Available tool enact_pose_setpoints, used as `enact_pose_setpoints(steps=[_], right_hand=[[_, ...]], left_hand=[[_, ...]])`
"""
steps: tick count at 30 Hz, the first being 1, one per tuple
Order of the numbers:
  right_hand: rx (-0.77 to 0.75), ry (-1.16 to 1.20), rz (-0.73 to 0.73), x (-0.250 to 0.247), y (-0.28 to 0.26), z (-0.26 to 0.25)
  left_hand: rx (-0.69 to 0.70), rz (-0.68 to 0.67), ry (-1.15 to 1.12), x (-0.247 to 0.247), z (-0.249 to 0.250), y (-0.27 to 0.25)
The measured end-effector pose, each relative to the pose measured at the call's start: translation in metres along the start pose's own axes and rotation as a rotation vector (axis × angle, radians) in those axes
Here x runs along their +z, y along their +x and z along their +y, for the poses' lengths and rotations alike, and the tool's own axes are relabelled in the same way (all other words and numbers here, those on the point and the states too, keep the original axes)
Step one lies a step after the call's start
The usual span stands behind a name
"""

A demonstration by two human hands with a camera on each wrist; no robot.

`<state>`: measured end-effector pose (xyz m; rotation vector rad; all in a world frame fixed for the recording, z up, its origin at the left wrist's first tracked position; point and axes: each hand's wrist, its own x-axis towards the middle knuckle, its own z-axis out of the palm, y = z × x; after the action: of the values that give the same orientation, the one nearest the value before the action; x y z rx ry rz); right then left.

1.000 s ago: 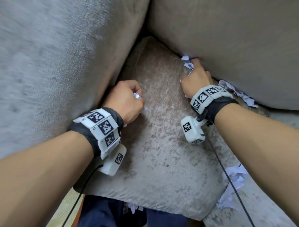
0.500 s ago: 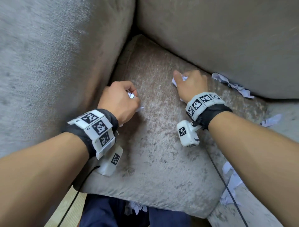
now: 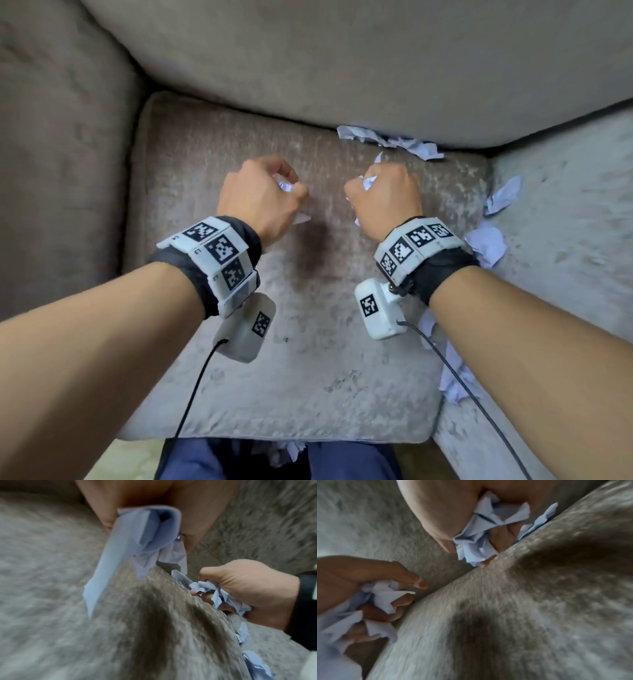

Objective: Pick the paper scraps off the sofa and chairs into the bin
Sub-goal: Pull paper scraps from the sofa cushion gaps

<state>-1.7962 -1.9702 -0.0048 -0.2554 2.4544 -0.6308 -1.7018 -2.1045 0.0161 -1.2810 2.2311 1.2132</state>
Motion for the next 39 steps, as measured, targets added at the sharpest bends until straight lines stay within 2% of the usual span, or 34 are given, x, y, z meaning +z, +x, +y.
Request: enact_pose_setpoints(steps=[6,10,15,23,28,39], right_hand=[[-0.018,0.031,0.002,-0.041,0.003,0.054],[0.004,-0.027,0.057,-0.062,0.005,0.083],[0.067,0.015,0.116,-0.071,0.004,0.106],[0.084,0.111,0.105,-0.07,0.008,0.118],[0.084,0.093,0.053,-0.069,0.013,0.122],[0.084,0.057,0.013,-0.059,0.017,0.123]], left_hand=[[0.071,-0.026,0.087,0.042,0.048,0.009],[0.104,-0.058,0.134,0.069,0.069,0.017],[0.108,-0.028,0.19,0.093,0.084,0.03],[0.098,0.008,0.336,0.11,0.088,0.043],[0.093,0.003,0.383,0.115,0.088,0.055],[0.198,-0.131,0.514,0.119,0.082,0.07]])
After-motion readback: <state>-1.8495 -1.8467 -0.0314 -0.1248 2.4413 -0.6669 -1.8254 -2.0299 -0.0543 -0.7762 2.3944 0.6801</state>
